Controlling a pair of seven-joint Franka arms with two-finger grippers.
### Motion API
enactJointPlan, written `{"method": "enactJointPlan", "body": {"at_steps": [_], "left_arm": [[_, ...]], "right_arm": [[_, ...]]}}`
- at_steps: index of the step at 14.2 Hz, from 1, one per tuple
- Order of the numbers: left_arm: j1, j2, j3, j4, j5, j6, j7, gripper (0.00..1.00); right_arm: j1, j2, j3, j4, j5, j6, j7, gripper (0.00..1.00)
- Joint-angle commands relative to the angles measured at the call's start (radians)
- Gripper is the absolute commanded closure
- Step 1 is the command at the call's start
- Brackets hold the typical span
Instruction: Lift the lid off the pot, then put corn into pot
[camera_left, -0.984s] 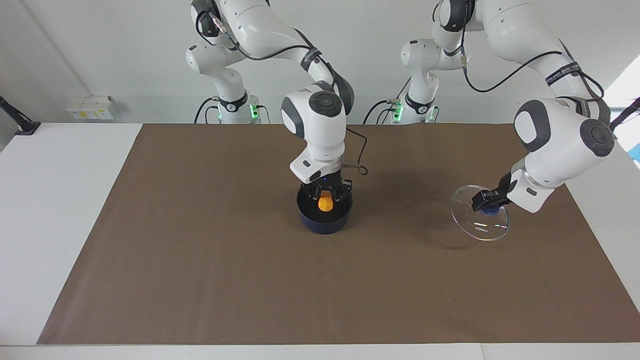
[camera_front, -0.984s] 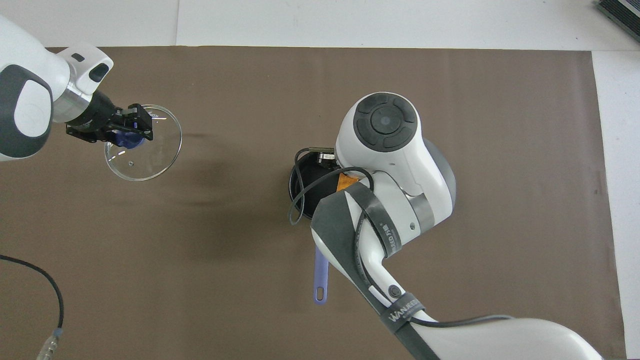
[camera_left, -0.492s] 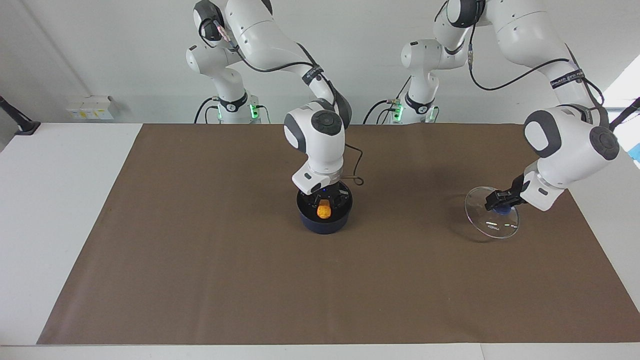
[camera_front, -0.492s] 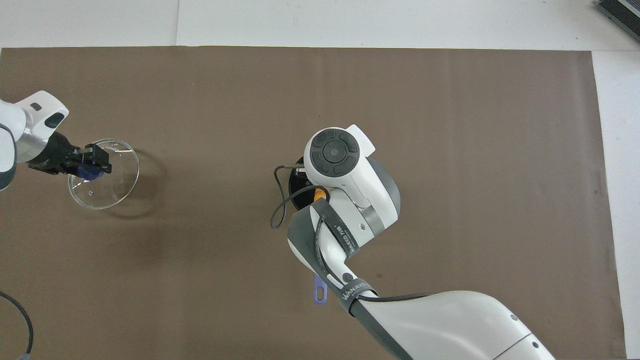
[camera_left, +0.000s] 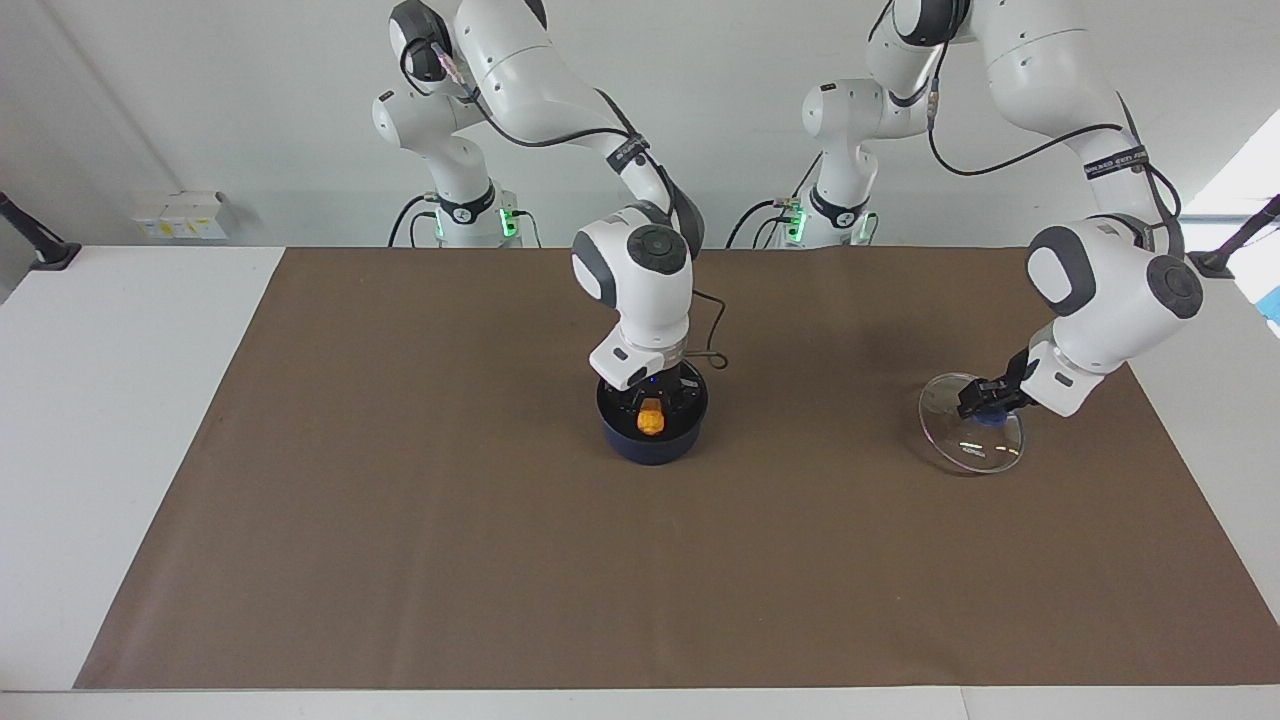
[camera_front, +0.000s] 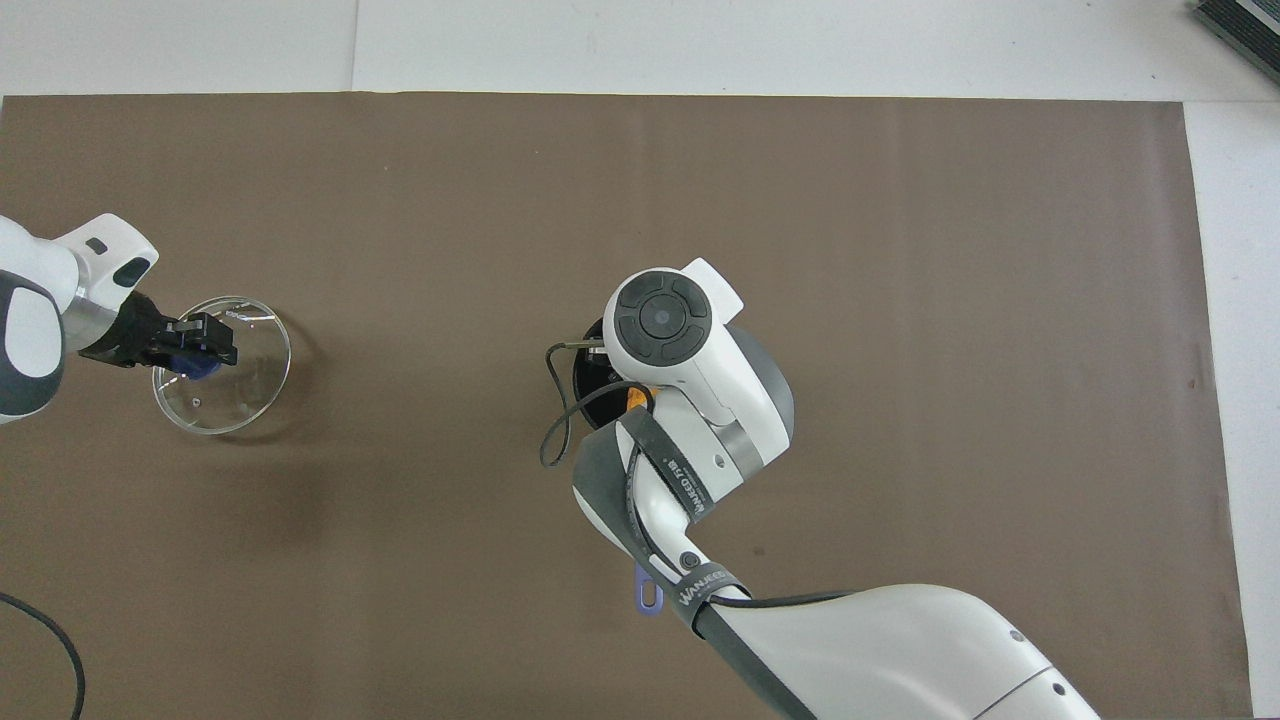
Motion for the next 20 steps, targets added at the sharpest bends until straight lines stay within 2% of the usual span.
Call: {"method": "enactJointPlan", "body": {"at_steps": [1,2,3,4,6,9,11,16,20], "left_arm": [[0.013,-0.042,-0.005,-0.079,0.013,0.08,0.048,0.41],[0.01,-0.042,-0.005,-0.076,0.013,0.077,0.046,0.0],[0.007,-0.039,-0.005,-0.071,0.013,0.076,0.046,0.0],[0.007,-0.039,-0.005,-0.07,0.013,0.076,0.046,0.0],[-0.001,-0.036,-0.005,-0.057,0.013,0.07,0.043,0.0],[-0.025,-0.03,-0.006,0.033,0.013,-0.027,0.022,0.0],[-0.06,-0.037,-0.006,0.049,0.027,-0.035,-0.02,0.0],[-0.145,-0.059,-0.015,0.101,0.041,-0.042,-0.147,0.0],[-0.195,-0.119,-0.027,0.125,0.039,-0.127,-0.21,0.0]], "right_arm": [[-0.01,-0.01,0.001,-0.023,0.005,0.022,-0.058,1.0],[-0.011,-0.01,0.001,-0.023,0.005,0.022,-0.059,1.0],[-0.01,-0.01,0.001,-0.023,0.005,0.023,-0.061,0.97],[-0.01,-0.01,0.001,-0.023,0.005,0.023,-0.064,0.81],[-0.008,-0.01,0.001,-0.023,0.005,0.031,-0.078,0.0],[0.0,-0.017,0.001,-0.013,-0.011,0.013,-0.073,0.0],[-0.008,-0.05,-0.009,-0.008,-0.013,-0.015,-0.079,0.0],[-0.08,-0.226,-0.015,-0.009,-0.013,-0.168,-0.113,0.0],[-0.169,-0.345,-0.015,-0.009,-0.014,-0.279,-0.2,0.0]]}}
